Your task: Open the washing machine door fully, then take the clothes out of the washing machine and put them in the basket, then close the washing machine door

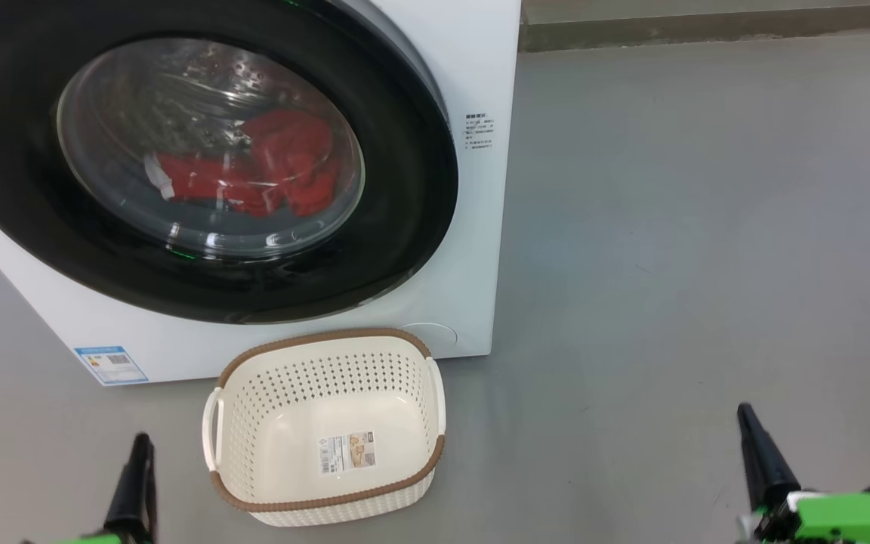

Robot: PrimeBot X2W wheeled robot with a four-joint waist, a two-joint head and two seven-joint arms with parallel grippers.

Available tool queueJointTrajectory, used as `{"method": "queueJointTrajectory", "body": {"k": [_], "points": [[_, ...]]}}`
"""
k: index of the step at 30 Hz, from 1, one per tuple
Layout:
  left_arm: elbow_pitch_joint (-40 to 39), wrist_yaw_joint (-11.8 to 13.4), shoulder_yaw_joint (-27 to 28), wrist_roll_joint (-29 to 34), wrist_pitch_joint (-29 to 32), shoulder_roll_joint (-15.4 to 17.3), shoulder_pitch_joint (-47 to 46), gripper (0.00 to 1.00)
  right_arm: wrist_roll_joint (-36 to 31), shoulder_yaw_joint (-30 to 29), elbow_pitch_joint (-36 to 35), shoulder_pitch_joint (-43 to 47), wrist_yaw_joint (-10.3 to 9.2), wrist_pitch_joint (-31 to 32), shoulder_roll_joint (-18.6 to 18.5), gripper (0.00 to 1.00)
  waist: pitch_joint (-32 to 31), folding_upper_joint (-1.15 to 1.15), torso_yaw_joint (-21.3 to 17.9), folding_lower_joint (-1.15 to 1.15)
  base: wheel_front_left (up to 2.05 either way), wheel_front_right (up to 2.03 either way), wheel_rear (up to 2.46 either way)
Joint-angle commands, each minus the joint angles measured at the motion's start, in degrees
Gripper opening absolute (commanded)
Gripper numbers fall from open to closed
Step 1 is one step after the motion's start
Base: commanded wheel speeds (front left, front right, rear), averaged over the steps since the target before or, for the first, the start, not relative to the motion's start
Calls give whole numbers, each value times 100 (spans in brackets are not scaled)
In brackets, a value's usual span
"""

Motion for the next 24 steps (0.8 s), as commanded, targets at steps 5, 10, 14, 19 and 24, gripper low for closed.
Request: {"method": "queueJointTrajectory", "body": {"k": [5,10,14,19,24], "points": [[116,-1,-34,33,-45,-62,137,100,-17,43,154,101,0,-43,54,100,5,0,3,2,0,0,0],[35,-1,-47,158,-130,-52,161,100,-103,119,142,99,0,-128,50,100,-12,0,11,13,0,0,0],[-36,-2,-58,301,-198,-46,189,100,-209,171,132,98,-1,-195,41,100,-2,0,17,1,0,0,0],[-103,-3,-47,504,-266,-40,209,100,-394,216,119,85,-1,-262,13,100,3,0,20,1,0,0,0],[-178,-4,-19,915,-351,-23,225,100,-643,278,111,60,-1,-346,-1,100,12,0,19,1,0,0,0]]}}
